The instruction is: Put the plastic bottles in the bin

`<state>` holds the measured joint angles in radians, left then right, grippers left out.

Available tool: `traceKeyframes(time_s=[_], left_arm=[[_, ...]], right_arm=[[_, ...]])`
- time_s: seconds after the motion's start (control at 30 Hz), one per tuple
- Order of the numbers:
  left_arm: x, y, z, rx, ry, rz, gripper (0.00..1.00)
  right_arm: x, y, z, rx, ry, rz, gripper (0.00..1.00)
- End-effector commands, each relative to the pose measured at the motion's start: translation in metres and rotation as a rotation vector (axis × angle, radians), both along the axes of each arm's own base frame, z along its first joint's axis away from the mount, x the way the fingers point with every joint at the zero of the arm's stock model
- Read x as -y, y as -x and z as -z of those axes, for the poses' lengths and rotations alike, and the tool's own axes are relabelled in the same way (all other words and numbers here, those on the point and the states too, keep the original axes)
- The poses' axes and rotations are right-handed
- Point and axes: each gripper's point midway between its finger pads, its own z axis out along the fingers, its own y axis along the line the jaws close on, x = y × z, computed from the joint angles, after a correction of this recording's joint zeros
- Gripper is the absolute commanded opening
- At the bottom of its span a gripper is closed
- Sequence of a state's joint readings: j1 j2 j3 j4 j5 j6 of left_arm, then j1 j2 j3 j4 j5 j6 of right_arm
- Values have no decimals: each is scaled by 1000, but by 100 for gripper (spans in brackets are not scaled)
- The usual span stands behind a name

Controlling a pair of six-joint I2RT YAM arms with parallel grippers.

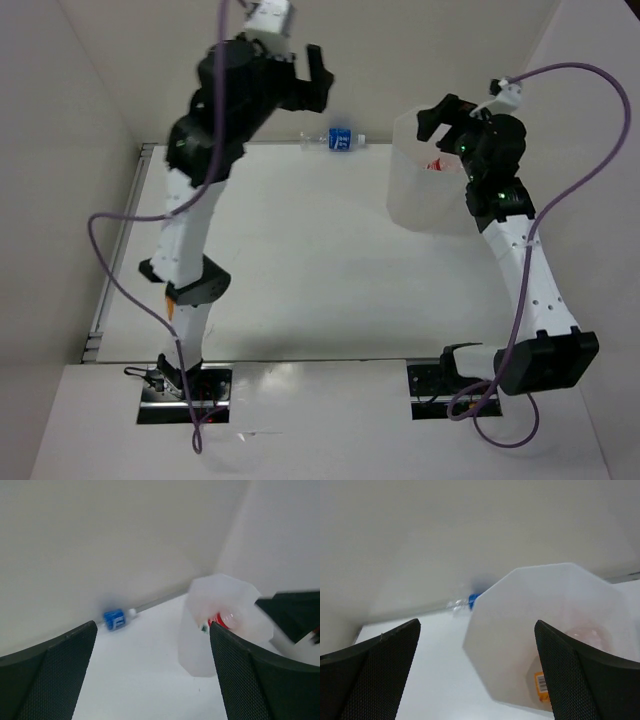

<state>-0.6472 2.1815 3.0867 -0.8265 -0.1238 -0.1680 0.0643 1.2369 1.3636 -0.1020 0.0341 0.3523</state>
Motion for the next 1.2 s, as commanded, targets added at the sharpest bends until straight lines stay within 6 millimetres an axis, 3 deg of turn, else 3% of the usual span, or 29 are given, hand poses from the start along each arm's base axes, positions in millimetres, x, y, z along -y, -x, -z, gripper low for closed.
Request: traceKeyframes(time_s=[0.0, 0.07, 0.13, 0.17, 0.2, 0.23, 0.27, 0.3, 0.33, 0.4, 0.43, 0.47, 0.53, 0.57, 0.6, 0.63, 0.73, 0.83, 0.9, 1.0, 1.03, 1.07, 1.13, 1.17], left_arm=[[-107, 62, 0, -180, 20, -350, 100], [-133, 75, 11, -246, 18, -453, 100], [-142, 73, 45, -349, -2, -573, 100], [-161, 96, 36, -325, 20, -567, 100], [-157, 80, 96, -392, -80, -608, 100], [-180, 112, 79, -366, 64, -599, 100], [-201, 118, 86, -370, 121, -633, 100], [-201, 123, 119, -415, 133, -612, 100], [-217, 154, 100, -349, 225, -566, 100], [-226, 175, 103, -317, 314, -540, 100], [-223, 176, 120, -363, 326, -539, 100], [-227, 182, 159, -468, 265, -590, 100], [-232, 187, 204, -601, 199, -678, 100], [-239, 200, 241, -719, 174, -759, 100], [-241, 205, 258, -770, 157, -794, 100], [-248, 215, 277, -843, 151, -862, 100], [-265, 231, 305, -921, 152, -1011, 100], [-274, 227, 324, -941, 205, -1080, 100], [-280, 224, 349, -990, 206, -1120, 100], [-292, 206, 352, -988, 191, -1154, 100], [-303, 191, 351, -973, 230, -1175, 100], [-306, 189, 360, -1012, 225, -1165, 100], [-336, 190, 386, -1075, 226, -1296, 100], [-338, 187, 395, -1120, 227, -1296, 100]], right_arm=[[-65, 1, -12, 42, 110, -275, 100], [-84, -5, 3, 7, 111, -332, 100], [-105, -6, 15, -12, 134, -409, 100], [-111, -11, 30, -51, 134, -422, 100], [-124, -10, 35, -53, 164, -454, 100], [-128, -10, 45, -84, 180, -454, 100], [-127, -12, 46, -84, 197, -423, 100], [-135, -9, 48, -90, 210, -426, 100], [-134, -13, 56, -102, 212, -414, 100], [-145, -12, 59, -106, 197, -458, 100], [-149, -12, 63, -117, 186, -478, 100], [-160, -9, 69, -125, 184, -530, 100], [-183, -10, 87, -153, 197, -590, 100], [-190, -11, 95, -164, 216, -599, 100], [-199, -13, 114, -205, 223, -611, 100], [-211, -9, 121, -212, 238, -641, 100], [-222, -13, 144, -249, 258, -654, 100], [-231, -12, 166, -285, 290, -673, 100], [-229, -16, 173, -291, 324, -646, 100], [-228, -21, 184, -311, 343, -636, 100], [-228, -21, 184, -307, 353, -638, 100], [-231, -20, 185, -307, 357, -636, 100], [-228, -20, 189, -313, 371, -628, 100], [-224, -21, 192, -322, 388, -612, 100]])
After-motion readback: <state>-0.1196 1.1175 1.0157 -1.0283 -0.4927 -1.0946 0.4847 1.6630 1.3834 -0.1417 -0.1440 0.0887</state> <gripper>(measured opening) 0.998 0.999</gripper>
